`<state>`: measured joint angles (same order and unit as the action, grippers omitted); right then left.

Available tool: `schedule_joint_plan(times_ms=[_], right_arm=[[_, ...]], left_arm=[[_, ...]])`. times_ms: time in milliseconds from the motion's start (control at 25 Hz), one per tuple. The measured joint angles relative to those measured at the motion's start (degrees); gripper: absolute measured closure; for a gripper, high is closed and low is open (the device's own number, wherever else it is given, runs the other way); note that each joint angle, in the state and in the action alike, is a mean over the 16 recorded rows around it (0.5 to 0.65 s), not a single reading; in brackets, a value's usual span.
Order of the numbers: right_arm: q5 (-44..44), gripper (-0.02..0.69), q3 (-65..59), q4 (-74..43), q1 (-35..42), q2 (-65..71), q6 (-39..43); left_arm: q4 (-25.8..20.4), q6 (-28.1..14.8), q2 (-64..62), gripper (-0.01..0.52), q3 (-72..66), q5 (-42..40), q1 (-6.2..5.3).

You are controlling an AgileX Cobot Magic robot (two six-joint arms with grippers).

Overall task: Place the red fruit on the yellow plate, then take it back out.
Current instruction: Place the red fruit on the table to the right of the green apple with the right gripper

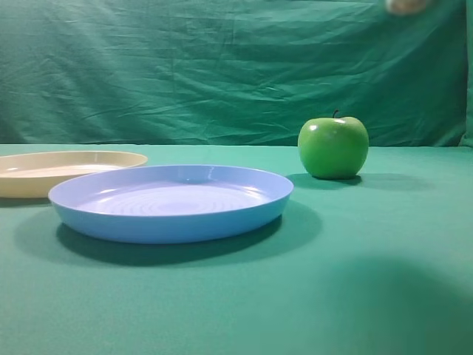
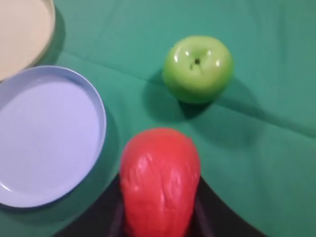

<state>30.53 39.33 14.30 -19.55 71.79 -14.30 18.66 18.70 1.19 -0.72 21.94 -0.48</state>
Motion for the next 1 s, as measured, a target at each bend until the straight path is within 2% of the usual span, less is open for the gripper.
schedule_joint_plan(times_ms=[160, 280, 560, 800, 920, 1000], right_arm=[[-6.11, 0.446, -6.03, 0.03, 0.08, -0.09, -0.75], [-9.81, 0.396, -8.69, 0.19, 0.1, 0.64, -1.35], [-13.67, 0.204, -10.32, 0.92, 0.12, 2.86, -2.7], [-10.77, 0.05, -7.43, 1.46, 0.12, 4.19, -3.02], [-7.07, 0.038, -4.08, 1.57, 0.12, 3.71, -3.08], [-3.98, 0.064, -1.17, 1.64, 0.12, 2.88, -3.12]], left_arm=[[0.0, 0.0, 0.0, 0.514, 0.0, 0.0, 0.0], [0.0, 0.0, 0.0, 0.514, 0.0, 0.0, 0.0], [0.0, 0.0, 0.0, 0.514, 0.0, 0.0, 0.0], [0.0, 0.0, 0.0, 0.514, 0.0, 0.0, 0.0], [0.0, 0.0, 0.0, 0.514, 0.0, 0.0, 0.0], [0.0, 0.0, 0.0, 0.514, 0.0, 0.0, 0.0]])
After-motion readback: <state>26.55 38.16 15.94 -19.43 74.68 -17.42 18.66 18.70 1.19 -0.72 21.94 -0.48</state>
